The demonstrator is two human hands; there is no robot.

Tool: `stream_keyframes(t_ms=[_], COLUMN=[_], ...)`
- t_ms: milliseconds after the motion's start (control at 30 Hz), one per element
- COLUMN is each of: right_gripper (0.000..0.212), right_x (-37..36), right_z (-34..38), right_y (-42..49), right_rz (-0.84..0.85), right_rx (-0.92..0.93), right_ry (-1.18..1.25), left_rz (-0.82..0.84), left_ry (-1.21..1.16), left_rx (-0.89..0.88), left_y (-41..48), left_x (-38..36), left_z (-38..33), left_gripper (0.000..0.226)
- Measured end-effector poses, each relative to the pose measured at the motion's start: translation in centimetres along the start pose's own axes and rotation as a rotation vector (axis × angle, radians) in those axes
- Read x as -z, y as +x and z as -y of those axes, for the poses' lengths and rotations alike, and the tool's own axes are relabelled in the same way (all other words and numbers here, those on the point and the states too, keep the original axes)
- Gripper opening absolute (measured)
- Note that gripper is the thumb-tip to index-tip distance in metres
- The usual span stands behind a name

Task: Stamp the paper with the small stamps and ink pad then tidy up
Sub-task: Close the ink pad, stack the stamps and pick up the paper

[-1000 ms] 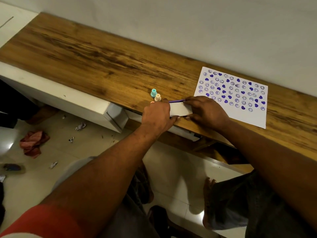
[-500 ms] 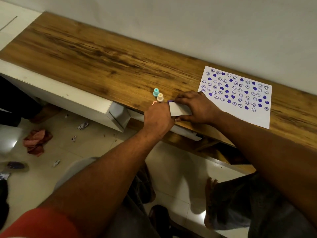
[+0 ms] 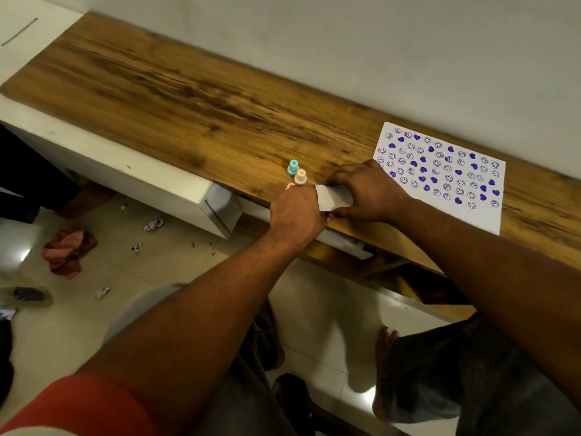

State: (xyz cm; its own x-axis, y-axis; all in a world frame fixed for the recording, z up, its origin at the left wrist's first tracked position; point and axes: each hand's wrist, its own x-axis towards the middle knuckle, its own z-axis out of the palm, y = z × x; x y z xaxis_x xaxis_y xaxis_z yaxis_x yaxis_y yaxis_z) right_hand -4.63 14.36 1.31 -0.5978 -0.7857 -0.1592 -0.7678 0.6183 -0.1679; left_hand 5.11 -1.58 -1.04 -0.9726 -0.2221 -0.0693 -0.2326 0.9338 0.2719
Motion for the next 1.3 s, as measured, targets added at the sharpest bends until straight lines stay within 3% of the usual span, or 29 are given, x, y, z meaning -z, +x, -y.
stream_keyframes(t_ms=[767, 933, 1300], right_gripper=[0.067, 0.071, 0.078], right_x=[0.3, 0.4, 0.0], right_z=[1.1, 1.3, 1.0], right_y=[-0.4, -0.4, -1.5], right_rz=[0.0, -0.011, -0.016], right_rx=[-0.036, -0.034, -0.054], right_ry=[-0.027, -0.059, 0.111], left_rz=[0.021, 0.003, -0.067], left_ry=[-0.008, -0.031, -0.085], left_rx=[-0.007, 0.032, 0.124], left_y=[0.4, 0.4, 0.0], left_x=[0.1, 0.2, 0.2], left_z=[0.0, -0.1, -0.4], left_gripper=[0.052, 0.034, 0.032])
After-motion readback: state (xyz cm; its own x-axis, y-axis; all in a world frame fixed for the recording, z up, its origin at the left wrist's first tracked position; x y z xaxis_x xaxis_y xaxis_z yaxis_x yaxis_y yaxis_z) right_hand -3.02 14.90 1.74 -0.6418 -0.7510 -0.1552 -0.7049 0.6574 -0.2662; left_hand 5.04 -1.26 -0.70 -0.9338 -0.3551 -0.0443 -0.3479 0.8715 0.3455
